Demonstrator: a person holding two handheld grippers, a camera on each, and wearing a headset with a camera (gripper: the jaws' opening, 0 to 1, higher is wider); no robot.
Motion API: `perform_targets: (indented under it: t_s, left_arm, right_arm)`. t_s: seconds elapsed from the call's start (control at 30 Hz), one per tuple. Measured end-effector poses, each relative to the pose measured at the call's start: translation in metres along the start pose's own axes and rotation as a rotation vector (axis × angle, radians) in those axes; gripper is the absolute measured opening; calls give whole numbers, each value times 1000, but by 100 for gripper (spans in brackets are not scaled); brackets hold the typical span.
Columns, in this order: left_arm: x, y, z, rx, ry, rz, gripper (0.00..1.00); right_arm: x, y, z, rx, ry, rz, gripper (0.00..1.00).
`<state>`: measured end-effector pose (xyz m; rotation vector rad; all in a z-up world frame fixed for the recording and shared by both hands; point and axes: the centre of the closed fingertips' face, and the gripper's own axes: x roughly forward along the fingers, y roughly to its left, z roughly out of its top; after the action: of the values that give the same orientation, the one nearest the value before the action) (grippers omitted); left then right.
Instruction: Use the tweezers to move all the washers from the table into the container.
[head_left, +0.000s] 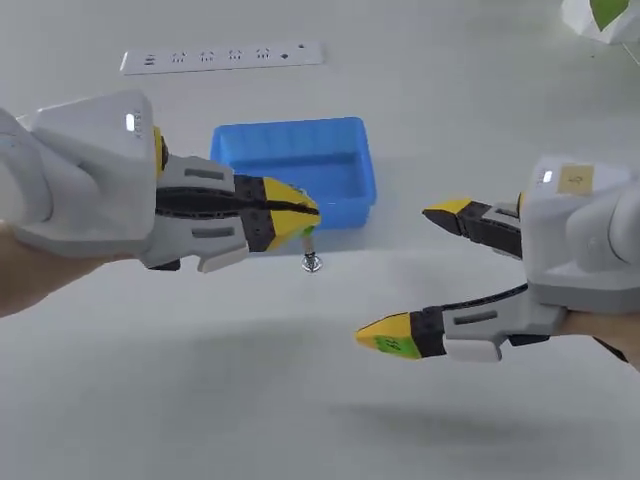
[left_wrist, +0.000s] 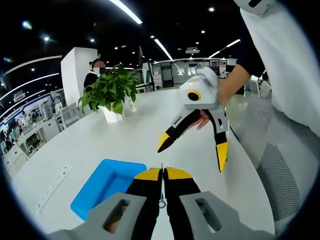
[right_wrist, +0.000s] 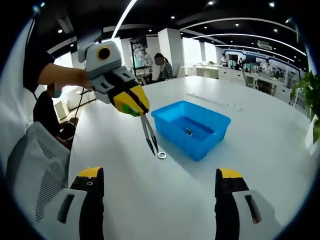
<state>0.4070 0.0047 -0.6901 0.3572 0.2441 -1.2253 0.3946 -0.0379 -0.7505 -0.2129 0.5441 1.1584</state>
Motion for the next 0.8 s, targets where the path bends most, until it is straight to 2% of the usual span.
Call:
perform_targets:
  t_s: [0.37,0.6,0.8]
  left_arm:
    - [4,4,-7,-20,4,-6,5]
    - [6,1,-9,-22,9,-22,5]
    - [5,3,-11,-33,24,-31,5]
  right_arm:
    - [-2,4,-11,41,13,-7,92]
    - [-1,4,-10,55,13,-3,91]
    - [8,12,-5,50,11,35,88]
